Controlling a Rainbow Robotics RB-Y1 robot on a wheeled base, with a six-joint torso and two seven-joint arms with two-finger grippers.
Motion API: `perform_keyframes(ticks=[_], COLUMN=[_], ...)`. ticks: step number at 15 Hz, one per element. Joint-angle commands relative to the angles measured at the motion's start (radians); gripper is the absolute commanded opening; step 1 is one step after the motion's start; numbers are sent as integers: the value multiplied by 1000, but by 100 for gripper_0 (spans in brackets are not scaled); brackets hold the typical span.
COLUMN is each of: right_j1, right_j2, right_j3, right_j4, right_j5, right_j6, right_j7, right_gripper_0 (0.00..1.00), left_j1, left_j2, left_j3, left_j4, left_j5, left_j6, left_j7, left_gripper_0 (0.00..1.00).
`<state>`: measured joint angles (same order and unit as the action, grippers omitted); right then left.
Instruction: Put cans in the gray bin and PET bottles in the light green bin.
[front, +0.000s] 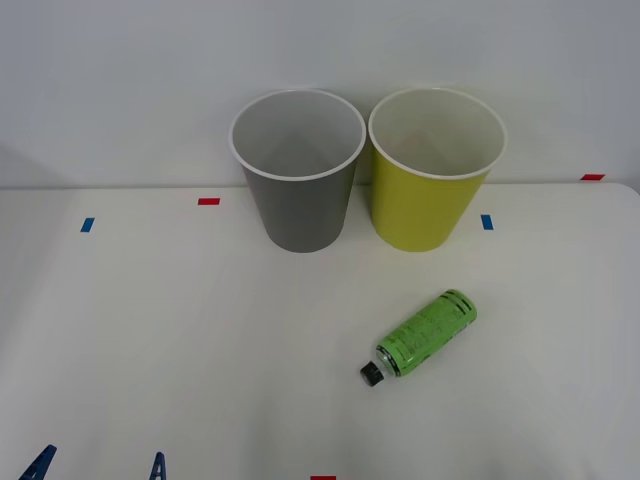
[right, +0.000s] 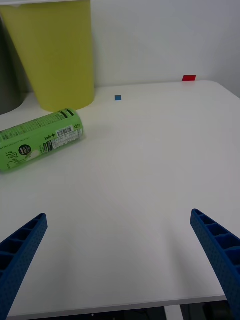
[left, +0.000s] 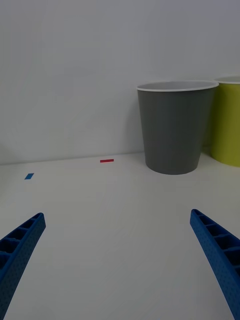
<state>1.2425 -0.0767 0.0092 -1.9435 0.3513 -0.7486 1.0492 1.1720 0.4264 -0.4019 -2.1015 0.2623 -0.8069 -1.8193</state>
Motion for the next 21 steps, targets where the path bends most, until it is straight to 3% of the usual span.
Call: perform_keyframes(ticks=[1,21], right_j1=[0,0], right_j2=[0,0], right_j3=[0,0], right_j4=[0,0], right_j5=[0,0], right_j6=[0,0], right_j7=[0,0], right_gripper_0=[100,100], left_j1=[0,0], left_j2=[0,0], left_j3=[0,0], left_j4=[0,0], left_j5=[0,0], left_j6=[0,0], left_j7=[0,0], left_gripper_0=[100,100])
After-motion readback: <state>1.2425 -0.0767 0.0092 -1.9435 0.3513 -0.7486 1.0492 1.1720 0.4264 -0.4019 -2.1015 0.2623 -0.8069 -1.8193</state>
